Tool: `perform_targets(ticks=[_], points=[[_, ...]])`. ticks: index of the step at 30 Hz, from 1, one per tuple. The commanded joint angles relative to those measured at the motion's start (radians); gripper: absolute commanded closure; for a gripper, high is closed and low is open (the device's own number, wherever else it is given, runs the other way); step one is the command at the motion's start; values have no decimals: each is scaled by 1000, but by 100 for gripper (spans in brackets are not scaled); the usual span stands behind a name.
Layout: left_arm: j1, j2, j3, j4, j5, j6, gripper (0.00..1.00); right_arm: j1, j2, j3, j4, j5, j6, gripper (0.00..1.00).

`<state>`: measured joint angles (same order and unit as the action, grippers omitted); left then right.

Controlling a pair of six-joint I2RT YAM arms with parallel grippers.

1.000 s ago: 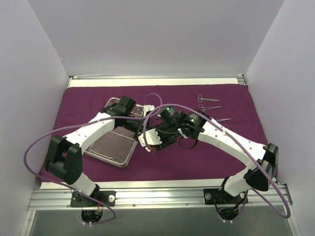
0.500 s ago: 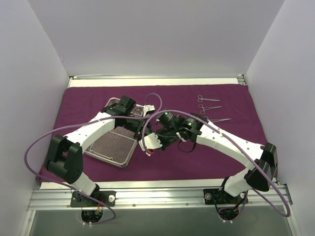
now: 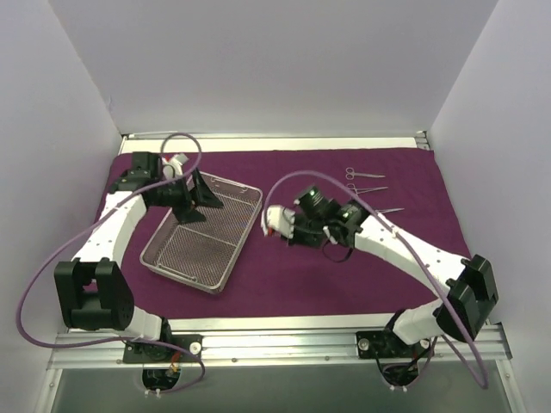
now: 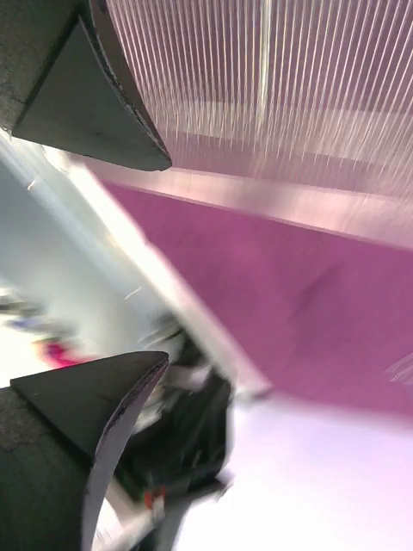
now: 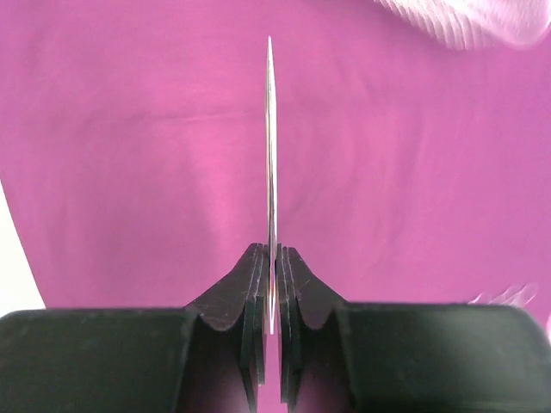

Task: Open and lay out the surgical kit
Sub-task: Place the medical item in the surgical kit.

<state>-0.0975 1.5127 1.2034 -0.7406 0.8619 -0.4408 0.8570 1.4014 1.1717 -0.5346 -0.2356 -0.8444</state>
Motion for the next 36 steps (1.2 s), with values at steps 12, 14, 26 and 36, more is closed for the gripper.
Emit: perform_targets(ticks=[12, 14, 26, 36], points=[[45, -102, 222, -215, -764, 60, 6, -631, 129, 51, 73, 137, 1572, 100], [45, -95, 223, -227, -785, 77, 6, -682, 130, 77, 0, 195, 1701, 100], [45, -55, 297, -226, -770, 54, 6, -757, 90, -65, -199, 500, 2665, 100], [42, -23, 321, -256, -788, 67, 6, -826, 240, -50, -215, 516, 2650, 100]])
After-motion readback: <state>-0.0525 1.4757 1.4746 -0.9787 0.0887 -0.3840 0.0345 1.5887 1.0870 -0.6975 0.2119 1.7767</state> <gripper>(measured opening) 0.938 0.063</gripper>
